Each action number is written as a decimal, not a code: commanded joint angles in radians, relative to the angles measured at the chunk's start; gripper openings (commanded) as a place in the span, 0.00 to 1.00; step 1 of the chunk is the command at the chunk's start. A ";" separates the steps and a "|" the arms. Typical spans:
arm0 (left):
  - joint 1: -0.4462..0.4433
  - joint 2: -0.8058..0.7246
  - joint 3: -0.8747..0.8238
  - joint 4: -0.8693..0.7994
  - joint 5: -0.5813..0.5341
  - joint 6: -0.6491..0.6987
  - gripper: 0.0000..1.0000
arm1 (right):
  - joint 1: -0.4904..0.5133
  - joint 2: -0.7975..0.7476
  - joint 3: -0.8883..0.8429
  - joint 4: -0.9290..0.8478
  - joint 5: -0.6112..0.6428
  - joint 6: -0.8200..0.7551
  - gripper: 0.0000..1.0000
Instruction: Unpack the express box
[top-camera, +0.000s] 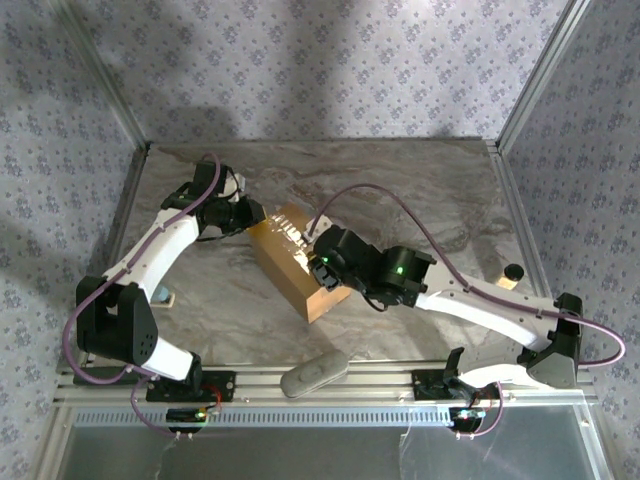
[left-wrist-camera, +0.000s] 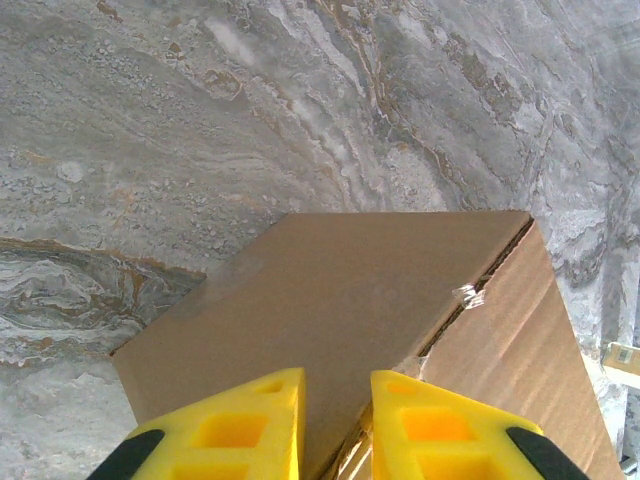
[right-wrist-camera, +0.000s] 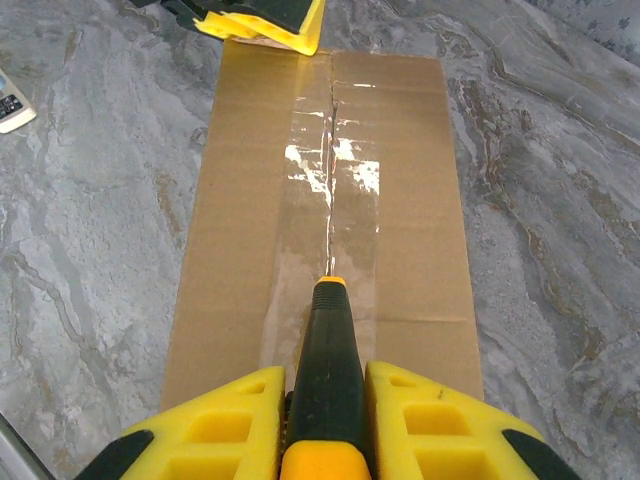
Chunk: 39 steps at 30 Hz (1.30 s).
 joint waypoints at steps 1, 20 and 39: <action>0.029 0.063 -0.060 -0.063 -0.262 -0.032 0.20 | 0.032 -0.029 -0.033 -0.202 -0.055 0.047 0.00; 0.029 0.042 -0.067 -0.066 -0.294 -0.044 0.20 | 0.064 -0.056 -0.029 -0.243 -0.022 0.082 0.00; 0.029 0.063 -0.062 -0.069 -0.325 -0.059 0.19 | 0.131 -0.118 -0.033 -0.314 0.057 0.155 0.00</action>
